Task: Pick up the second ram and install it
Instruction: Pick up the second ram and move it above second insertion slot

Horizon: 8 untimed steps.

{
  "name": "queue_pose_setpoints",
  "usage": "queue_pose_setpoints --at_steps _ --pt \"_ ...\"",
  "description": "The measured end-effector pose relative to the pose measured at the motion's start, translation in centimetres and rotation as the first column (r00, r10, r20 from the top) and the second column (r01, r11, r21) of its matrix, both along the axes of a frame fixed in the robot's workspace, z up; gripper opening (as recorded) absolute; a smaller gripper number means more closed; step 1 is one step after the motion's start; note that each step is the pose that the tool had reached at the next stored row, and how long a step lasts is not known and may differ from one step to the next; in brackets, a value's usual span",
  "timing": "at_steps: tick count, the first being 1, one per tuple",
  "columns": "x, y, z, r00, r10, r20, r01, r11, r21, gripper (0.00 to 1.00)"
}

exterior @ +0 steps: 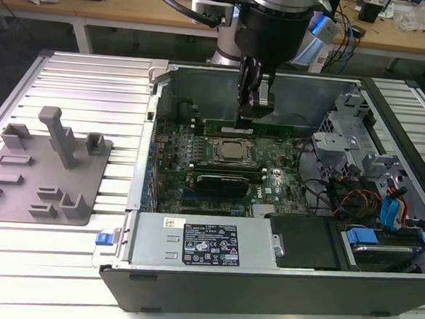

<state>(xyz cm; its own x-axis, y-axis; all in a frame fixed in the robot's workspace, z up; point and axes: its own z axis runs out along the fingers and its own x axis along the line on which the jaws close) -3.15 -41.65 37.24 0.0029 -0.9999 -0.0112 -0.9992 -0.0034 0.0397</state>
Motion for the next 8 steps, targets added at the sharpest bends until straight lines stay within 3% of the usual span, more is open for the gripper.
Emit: queue_pose_setpoints --at_steps 3,8 --pt "-0.01 0.07 -0.03 1.0 0.0 0.0 0.0 1.0 0.0 0.09" --pt "-0.03 0.77 -0.61 1.0 0.0 0.0 0.0 1.0 0.0 0.09"
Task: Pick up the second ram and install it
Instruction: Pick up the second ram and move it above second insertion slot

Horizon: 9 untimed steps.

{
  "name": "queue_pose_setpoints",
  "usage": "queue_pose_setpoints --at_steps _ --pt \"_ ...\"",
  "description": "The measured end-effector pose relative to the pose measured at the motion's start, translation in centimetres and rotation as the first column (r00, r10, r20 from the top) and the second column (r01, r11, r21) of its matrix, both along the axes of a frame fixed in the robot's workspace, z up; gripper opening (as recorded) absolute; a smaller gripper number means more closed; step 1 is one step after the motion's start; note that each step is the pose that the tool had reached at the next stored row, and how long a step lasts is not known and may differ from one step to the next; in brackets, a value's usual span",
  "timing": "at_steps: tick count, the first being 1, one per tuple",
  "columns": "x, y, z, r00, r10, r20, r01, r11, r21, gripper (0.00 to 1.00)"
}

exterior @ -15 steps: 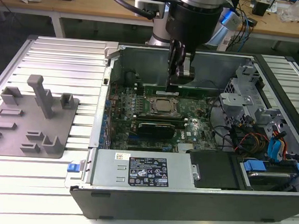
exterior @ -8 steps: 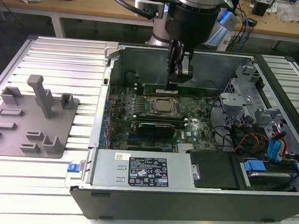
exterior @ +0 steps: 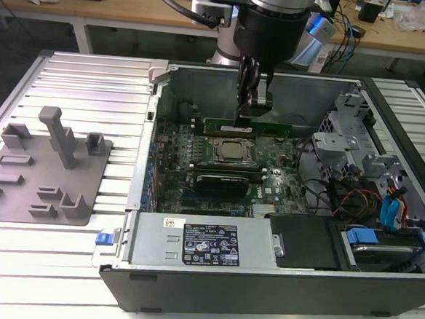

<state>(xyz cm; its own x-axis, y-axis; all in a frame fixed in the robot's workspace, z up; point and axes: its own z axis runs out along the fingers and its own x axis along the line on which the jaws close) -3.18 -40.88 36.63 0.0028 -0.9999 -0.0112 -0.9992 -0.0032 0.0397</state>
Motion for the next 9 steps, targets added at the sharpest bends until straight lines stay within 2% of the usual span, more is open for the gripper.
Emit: queue_pose_setpoints --at_steps 3,5,9 --pt "0.0 0.48 -0.69 1.0 0.0 0.0004 0.0 1.0 0.0001 0.09" --pt "-0.1 1.15 -1.25 1.0 0.0 0.0005 0.0 1.0 -0.0001 0.09" --pt "-0.1 1.71 -2.18 1.0 0.0 0.0005 0.0 1.0 -0.0002 0.09"
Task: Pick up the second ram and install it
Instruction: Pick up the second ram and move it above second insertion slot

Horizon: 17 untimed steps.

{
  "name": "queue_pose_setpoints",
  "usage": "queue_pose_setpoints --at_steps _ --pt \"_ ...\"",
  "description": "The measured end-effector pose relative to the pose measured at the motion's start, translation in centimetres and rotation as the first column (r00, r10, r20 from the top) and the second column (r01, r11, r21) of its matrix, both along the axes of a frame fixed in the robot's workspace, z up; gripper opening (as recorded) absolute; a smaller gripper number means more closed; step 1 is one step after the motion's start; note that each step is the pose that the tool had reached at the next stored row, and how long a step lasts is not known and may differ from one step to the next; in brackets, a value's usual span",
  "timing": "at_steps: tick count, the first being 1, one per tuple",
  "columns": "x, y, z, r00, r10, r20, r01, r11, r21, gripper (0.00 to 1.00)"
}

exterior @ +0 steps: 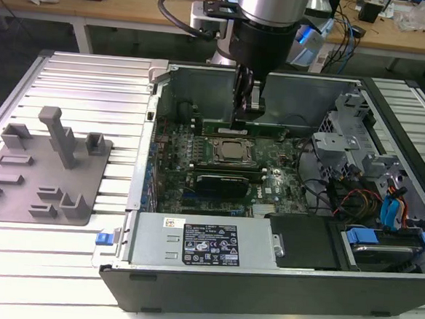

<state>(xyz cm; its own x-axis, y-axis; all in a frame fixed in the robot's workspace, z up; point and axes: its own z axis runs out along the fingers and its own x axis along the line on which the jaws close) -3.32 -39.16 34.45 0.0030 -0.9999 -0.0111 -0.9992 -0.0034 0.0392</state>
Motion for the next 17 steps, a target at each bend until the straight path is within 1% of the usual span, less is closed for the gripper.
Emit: queue_pose_setpoints --at_steps 3,5,7,9,10,12,17 --pt "0.0 0.4 -0.42 1.0 0.0 0.0001 0.0 1.0 0.0002 0.09" --pt "-0.1 0.57 -1.06 1.0 0.0 0.0 0.0 1.0 0.0 0.09" --pt "-0.1 0.72 -1.34 1.0 0.0 0.0001 0.0 1.0 0.0001 0.09" --pt "-0.2 1.1 -1.86 1.0 0.0 0.0 0.0 1.0 0.0001 0.09" --pt "-0.2 1.2 -2.11 1.0 0.0 0.0001 0.0 1.0 0.0002 0.09" --pt "-0.2 1.29 -2.4 1.0 0.0 0.0 0.0 1.0 0.0002 0.09" --pt "-0.2 1.3 -2.46 1.0 0.0 0.0001 0.0 1.0 0.0001 0.09"
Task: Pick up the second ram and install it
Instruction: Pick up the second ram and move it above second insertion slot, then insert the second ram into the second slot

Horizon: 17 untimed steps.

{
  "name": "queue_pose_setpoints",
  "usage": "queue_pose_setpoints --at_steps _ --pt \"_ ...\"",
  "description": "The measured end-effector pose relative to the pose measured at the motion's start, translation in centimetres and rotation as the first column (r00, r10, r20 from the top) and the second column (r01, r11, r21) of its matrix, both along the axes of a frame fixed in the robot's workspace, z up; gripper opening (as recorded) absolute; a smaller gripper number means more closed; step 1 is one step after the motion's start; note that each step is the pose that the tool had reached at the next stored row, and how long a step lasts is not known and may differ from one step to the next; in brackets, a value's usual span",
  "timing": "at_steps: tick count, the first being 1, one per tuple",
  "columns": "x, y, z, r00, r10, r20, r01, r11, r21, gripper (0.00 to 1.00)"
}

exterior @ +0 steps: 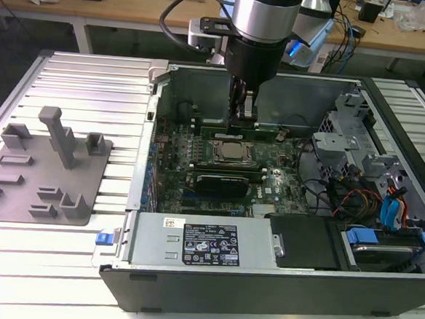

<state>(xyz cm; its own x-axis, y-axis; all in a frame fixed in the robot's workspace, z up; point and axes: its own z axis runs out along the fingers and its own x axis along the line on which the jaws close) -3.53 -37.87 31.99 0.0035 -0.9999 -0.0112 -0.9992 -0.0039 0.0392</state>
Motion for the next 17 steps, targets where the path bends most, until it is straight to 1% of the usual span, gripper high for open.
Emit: queue_pose_setpoints --at_steps 10,16,17 --pt "0.0 0.0 -0.08 1.0 0.0 0.0001 0.0 1.0 0.0003 0.09" --pt "-0.4 0.12 -0.83 1.0 0.0 0.0003 0.0 1.0 -0.0002 0.09" --pt "-0.5 0.15 -1.11 1.0 0.0 0.0007 0.0 1.0 0.0001 0.09"
